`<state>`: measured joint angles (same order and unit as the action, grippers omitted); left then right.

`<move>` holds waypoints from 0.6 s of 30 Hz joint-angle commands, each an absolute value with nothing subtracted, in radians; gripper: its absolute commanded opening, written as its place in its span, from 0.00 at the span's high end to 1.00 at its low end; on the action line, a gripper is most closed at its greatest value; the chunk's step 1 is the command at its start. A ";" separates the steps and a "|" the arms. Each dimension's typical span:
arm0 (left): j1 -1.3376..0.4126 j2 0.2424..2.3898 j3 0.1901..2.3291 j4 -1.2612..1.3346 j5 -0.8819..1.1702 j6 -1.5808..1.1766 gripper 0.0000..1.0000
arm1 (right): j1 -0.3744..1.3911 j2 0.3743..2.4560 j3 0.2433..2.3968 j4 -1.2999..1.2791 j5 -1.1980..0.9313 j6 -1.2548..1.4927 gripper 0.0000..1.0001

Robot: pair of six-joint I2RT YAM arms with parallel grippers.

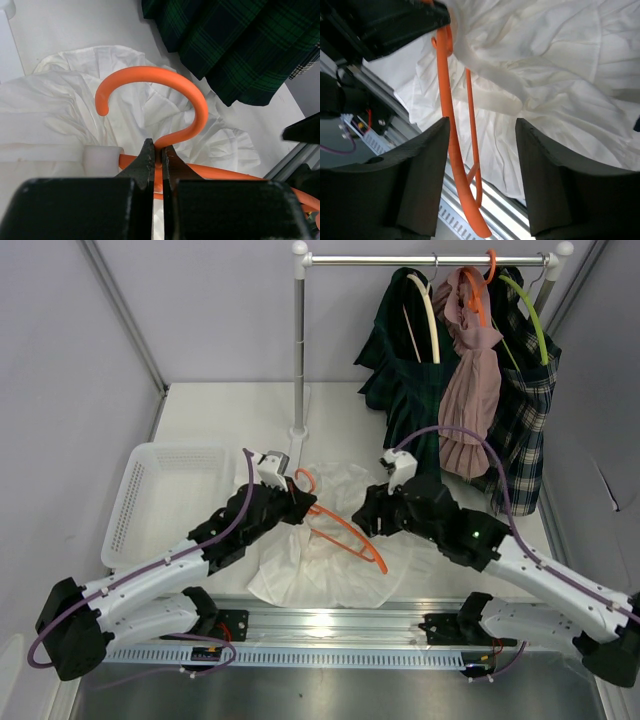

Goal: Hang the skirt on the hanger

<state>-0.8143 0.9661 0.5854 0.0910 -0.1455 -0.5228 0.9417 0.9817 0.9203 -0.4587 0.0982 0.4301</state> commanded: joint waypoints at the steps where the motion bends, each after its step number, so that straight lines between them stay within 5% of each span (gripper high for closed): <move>1: -0.804 0.942 0.583 0.141 -0.137 -0.518 1.00 | 0.846 0.897 0.902 -0.486 0.146 0.488 0.44; 6: -0.804 0.942 0.589 0.144 -0.135 -0.518 1.00 | 0.746 0.893 0.838 -0.462 0.017 0.505 0.48; 11: -0.804 0.939 0.591 0.146 -0.135 -0.520 1.00 | 0.747 1.003 0.787 -0.390 -0.034 0.511 0.62; 18: -0.805 0.928 0.597 0.137 -0.133 -0.519 1.00 | 0.837 1.160 0.772 -0.302 -0.006 0.512 0.66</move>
<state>-0.8108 0.9577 0.5850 0.0921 -0.1452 -0.5228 0.7982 1.1213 0.7715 -0.3973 -0.0101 0.5022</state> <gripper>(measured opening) 0.029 0.345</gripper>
